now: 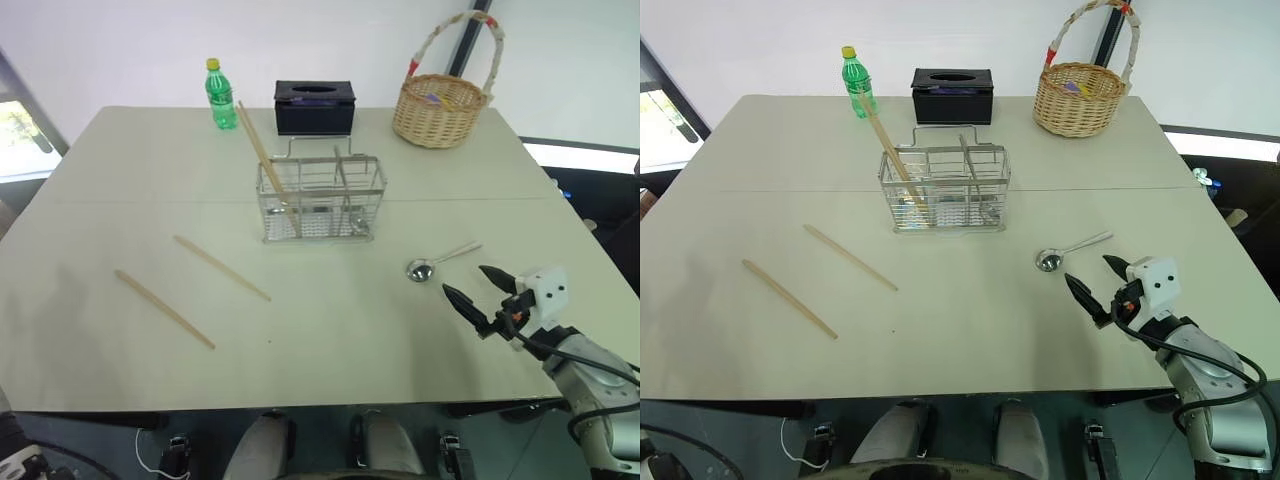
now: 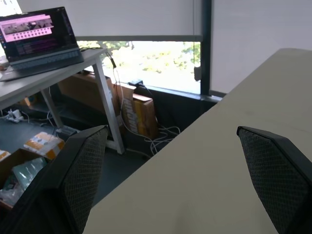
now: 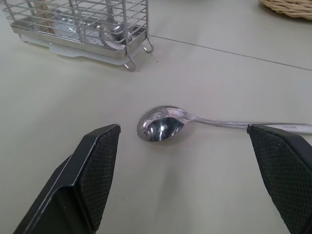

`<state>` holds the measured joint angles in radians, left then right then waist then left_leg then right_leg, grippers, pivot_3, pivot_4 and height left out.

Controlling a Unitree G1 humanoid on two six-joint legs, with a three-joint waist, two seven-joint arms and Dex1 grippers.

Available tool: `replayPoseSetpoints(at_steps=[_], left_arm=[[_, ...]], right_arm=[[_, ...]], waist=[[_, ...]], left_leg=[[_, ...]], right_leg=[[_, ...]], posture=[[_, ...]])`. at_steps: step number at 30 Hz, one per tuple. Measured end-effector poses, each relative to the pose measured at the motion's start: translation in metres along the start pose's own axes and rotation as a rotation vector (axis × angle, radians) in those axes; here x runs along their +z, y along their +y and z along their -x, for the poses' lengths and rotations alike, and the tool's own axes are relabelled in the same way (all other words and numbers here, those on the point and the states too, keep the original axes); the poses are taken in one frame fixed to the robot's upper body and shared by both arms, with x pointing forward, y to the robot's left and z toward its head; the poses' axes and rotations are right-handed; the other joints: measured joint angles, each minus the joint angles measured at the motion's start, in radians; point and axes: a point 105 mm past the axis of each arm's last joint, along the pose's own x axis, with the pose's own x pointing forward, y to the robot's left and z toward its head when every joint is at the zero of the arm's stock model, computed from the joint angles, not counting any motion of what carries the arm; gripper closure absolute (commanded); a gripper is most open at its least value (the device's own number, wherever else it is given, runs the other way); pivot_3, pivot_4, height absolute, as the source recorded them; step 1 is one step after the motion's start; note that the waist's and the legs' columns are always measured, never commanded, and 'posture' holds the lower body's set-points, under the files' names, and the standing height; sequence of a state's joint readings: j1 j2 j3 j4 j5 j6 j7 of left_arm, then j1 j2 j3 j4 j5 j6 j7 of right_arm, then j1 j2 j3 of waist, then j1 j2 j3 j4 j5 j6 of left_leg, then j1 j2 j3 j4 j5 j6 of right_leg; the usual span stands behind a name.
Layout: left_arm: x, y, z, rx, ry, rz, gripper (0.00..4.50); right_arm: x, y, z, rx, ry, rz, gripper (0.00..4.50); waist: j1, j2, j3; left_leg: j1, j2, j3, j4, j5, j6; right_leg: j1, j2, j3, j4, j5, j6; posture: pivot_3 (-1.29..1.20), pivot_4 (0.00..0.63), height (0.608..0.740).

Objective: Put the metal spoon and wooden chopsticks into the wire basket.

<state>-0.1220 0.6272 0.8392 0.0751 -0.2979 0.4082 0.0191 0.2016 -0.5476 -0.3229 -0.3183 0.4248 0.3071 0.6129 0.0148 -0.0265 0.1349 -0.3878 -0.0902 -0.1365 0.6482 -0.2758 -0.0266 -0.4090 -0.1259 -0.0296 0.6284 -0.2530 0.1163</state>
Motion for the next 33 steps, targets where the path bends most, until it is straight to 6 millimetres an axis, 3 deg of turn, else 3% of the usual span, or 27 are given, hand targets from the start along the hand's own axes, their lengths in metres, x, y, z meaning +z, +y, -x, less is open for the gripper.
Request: replayPoseSetpoints(at_steps=[10, 18, 22, 26, 29, 33], left_arm=[[0.001, -0.004, -0.001, -0.012, -0.001, 0.023, 0.03], [0.001, -0.010, -0.002, -0.037, 0.003, 0.022, 0.03], [0.004, -0.022, -0.002, -0.111, 0.001, 0.006, 0.03], [0.039, -0.064, 0.011, -0.396, -0.077, -0.016, 0.03], [0.062, -0.107, 0.037, -0.691, -0.115, -0.064, 0.03], [0.069, -0.158, 0.086, -1.124, -0.080, -0.126, 0.03]], right_arm=[[0.000, 0.001, -0.001, -0.012, 0.002, -0.003, 0.18], [0.008, 0.003, -0.004, -0.015, 0.001, 0.005, 0.18], [0.021, 0.001, -0.007, 0.018, -0.002, 0.061, 0.18], [0.053, -0.009, -0.015, 0.095, -0.024, 0.204, 0.18], [0.078, -0.016, -0.021, 0.183, -0.026, 0.313, 0.18], [0.095, -0.014, -0.028, 0.392, 0.016, 0.487, 0.18]], waist=[[0.000, 0.000, 0.000], [0.000, 0.000, 0.000], [0.000, 0.000, 0.000], [-0.001, 0.000, 0.000], [-0.002, 0.001, 0.001], [-0.006, 0.004, 0.003]], left_leg=[[0.000, 0.000, 0.000, 0.000, 0.000, 0.000], [0.000, 0.000, 0.000, 0.000, 0.000, 0.000], [0.000, 0.000, 0.000, 0.000, 0.000, 0.000], [-0.001, 0.000, 0.000, 0.001, 0.000, 0.000], [-0.001, 0.000, 0.001, 0.001, 0.000, 0.000], [-0.001, 0.000, 0.002, 0.000, 0.001, 0.003]], right_leg=[[0.000, 0.000, 0.000, 0.000, 0.000, 0.000], [0.000, 0.000, 0.000, 0.000, 0.000, 0.000], [0.000, 0.000, 0.000, 0.000, 0.000, 0.000], [0.000, 0.000, -0.001, 0.000, 0.000, 0.000], [0.000, -0.001, -0.001, -0.001, 0.000, -0.001], [0.000, -0.002, -0.002, -0.002, 0.000, -0.001]], posture=[[0.00, 0.150, 0.661], [0.00, 0.150, 0.661], [0.00, 0.150, 0.661], [0.00, 0.150, 0.661], [0.00, 0.150, 0.661], [0.00, 0.150, 0.661]])
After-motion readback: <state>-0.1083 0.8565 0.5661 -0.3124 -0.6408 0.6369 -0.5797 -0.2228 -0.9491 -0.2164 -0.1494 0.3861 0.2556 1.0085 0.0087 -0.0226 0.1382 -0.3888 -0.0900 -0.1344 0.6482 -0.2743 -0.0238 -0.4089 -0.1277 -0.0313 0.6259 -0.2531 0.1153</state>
